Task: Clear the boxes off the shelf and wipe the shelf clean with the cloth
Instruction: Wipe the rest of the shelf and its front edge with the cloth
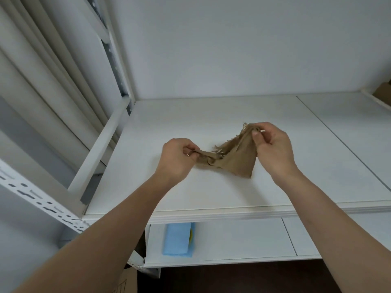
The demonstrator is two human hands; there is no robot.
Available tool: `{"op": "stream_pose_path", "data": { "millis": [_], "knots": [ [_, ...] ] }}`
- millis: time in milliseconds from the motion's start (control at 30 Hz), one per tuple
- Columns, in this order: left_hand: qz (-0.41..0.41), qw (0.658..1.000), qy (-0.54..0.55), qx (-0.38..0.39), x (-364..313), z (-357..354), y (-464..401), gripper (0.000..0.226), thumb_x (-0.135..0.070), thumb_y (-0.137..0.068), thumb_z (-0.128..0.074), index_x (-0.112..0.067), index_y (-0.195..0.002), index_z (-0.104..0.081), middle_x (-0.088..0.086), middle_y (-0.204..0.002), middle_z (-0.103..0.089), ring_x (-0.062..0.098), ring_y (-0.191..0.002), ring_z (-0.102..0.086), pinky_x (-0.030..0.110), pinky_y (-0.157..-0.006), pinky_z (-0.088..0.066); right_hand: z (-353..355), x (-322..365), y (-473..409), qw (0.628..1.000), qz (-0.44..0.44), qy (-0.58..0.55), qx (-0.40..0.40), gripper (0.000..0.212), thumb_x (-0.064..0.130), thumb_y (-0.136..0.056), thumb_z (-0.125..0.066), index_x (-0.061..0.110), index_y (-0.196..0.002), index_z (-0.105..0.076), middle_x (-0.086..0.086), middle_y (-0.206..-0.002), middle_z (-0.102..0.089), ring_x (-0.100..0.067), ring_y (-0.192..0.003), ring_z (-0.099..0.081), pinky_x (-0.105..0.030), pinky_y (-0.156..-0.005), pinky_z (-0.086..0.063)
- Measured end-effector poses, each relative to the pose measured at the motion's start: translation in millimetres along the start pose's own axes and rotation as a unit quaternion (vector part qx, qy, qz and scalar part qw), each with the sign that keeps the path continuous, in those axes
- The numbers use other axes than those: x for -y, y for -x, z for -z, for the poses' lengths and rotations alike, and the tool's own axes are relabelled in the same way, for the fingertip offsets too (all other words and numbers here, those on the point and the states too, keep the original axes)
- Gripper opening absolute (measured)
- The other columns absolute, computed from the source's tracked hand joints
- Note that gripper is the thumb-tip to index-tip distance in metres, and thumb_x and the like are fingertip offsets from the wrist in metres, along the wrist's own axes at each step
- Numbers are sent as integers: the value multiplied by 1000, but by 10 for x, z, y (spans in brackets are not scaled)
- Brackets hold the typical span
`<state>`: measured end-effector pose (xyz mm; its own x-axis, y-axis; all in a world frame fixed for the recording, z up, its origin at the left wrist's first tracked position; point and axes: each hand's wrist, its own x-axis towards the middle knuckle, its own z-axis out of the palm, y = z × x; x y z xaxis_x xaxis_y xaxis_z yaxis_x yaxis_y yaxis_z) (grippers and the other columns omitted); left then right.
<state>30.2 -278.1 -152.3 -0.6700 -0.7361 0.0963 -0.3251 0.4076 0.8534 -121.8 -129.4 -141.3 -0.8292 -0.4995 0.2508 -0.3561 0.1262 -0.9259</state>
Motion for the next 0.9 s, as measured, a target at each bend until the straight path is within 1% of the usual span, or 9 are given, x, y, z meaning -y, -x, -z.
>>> {"op": "stream_pose_path", "data": {
  "millis": [100,200,267,367,467,600,767,833,900],
  "knots": [
    [33,999,5,-19,28,160,25,10,-3,-81,-63,-10,-81,-69,10,-79,-67,20,-69,-61,28,-63,-51,82,56,-55,997,-43,-53,-34,12,13,-97,-55,19,-93,-64,-12,-87,-69,-19,-72,-63,-36,-69,-59],
    [96,991,92,-13,15,303,64,5,-1,-84,-58,-3,-81,-61,19,-91,-67,24,-74,-66,37,-76,-59,158,101,-61,994,-62,-83,-43,7,15,-91,-66,12,-86,-61,-2,-84,-64,-17,-69,-67,-28,-63,-61],
    [135,976,170,5,-49,380,92,7,0,-87,-53,-2,-81,-56,24,-95,-66,25,-68,-68,34,-67,-59,192,109,-50,995,-66,-62,-36,13,20,-90,-68,11,-89,-59,0,-78,-61,-11,-62,-64,-24,-60,-59],
    [132,972,194,4,-138,483,97,13,-2,-90,-53,-5,-78,-53,21,-84,-63,27,-55,-66,25,-50,-53,240,136,-37,999,-48,-11,-4,16,27,-93,-63,20,-84,-52,0,-82,-63,-12,-56,-63,-29,-56,-54],
    [103,973,208,-1,-169,566,73,11,-6,-90,-62,-4,-81,-56,18,-84,-64,27,-71,-69,28,-68,-60,276,153,-39,1000,-25,10,14,17,27,-94,-61,24,-82,-49,-10,-79,-63,-10,-53,-63,-25,-53,-50],
    [54,987,149,-11,-203,676,59,21,-24,-84,-71,-4,-88,-64,17,-87,-70,22,-81,-68,29,-80,-57,303,179,-71,999,-32,-31,22,10,15,-90,-67,13,-93,-57,-20,-87,-64,-22,-74,-64,-15,-58,-54],
    [10,994,71,-81,-297,743,18,15,-23,-83,-73,-8,-84,-70,3,-70,-64,8,-60,-58,17,-63,-50,337,291,-129,998,24,-12,49,12,10,-88,-69,21,-84,-64,-8,-89,-69,-17,-73,-63,-26,-71,-53],
    [14,996,27,-83,-239,749,39,3,-11,-83,-72,-11,-83,-69,1,-67,-56,11,-61,-53,20,-63,-46,381,305,-98,994,31,21,107,15,8,-85,-71,20,-80,-63,0,-78,-65,-13,-66,-57,-24,-66,-47],
    [64,998,-7,-14,-94,727,103,13,0,-82,-70,-12,-81,-66,3,-67,-52,13,-59,-49,16,-56,-43,409,248,-22,970,-9,108,218,13,7,-82,-74,15,-83,-64,1,-73,-63,-9,-59,-52,-19,-58,-40]
  ]
}}
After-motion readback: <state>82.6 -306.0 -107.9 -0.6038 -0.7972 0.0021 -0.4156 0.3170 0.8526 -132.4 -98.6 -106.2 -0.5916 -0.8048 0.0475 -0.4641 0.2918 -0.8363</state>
